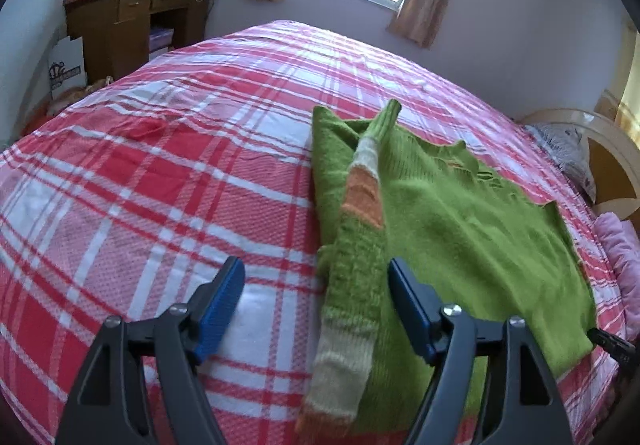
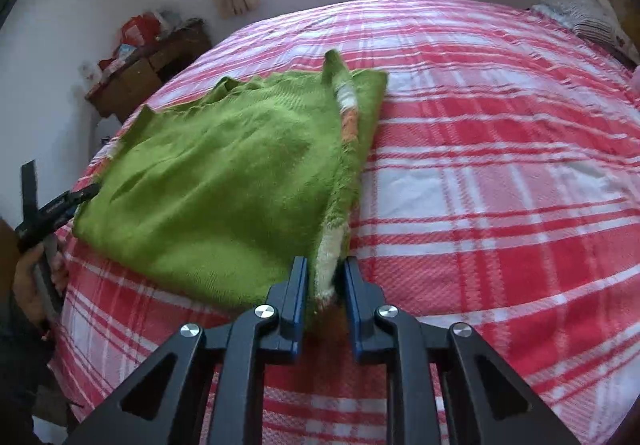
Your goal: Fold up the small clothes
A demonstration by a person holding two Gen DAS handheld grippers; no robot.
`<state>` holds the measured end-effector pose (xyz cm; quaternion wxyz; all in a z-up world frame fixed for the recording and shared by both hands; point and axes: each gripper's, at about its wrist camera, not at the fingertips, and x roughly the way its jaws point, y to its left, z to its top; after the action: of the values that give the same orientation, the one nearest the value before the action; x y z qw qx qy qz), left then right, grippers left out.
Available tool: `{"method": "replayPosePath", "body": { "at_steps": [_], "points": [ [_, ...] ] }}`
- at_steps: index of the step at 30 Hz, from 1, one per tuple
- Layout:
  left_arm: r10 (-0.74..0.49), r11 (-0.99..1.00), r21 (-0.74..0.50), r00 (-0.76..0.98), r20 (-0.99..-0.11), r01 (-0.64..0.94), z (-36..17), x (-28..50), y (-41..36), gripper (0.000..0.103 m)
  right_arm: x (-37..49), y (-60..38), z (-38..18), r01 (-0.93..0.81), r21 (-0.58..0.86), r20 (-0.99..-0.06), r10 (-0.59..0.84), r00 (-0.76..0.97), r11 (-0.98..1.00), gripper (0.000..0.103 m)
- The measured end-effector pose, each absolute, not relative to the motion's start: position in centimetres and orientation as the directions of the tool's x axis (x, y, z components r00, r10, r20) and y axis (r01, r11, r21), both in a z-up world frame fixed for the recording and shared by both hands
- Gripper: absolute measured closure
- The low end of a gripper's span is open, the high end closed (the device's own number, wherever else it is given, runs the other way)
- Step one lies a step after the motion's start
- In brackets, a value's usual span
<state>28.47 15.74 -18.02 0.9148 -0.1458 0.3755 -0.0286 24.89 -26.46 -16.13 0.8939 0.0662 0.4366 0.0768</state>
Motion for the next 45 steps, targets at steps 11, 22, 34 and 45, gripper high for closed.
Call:
{"method": "replayPosePath", "body": {
  "at_steps": [11,22,34,45],
  "points": [
    [-0.111,0.973,-0.221,0.703,-0.702,-0.067,-18.2,28.6,14.9,0.022,31.2,-17.3,-12.3,-0.277,0.065,-0.738,0.233,0.633,0.959,0.048],
    [-0.133,0.959,-0.273,0.73,-0.67,-0.076,-18.6,26.8,16.1,0.022,30.8,-11.2,-14.5,-0.353,0.016,-0.77,0.236,0.592,0.935,0.046],
    [-0.128,0.955,-0.283,0.742,-0.658,-0.086,-18.6,26.5,16.1,0.023,37.1,-6.6,-17.2,-0.356,0.114,-0.788,0.303,0.536,0.928,0.041],
    [-0.159,0.94,-0.332,0.763,-0.626,-0.076,-18.6,26.1,16.8,0.022,42.3,-5.5,-17.3,-0.304,-0.017,-0.832,0.156,0.533,0.952,0.041]
  ]
}}
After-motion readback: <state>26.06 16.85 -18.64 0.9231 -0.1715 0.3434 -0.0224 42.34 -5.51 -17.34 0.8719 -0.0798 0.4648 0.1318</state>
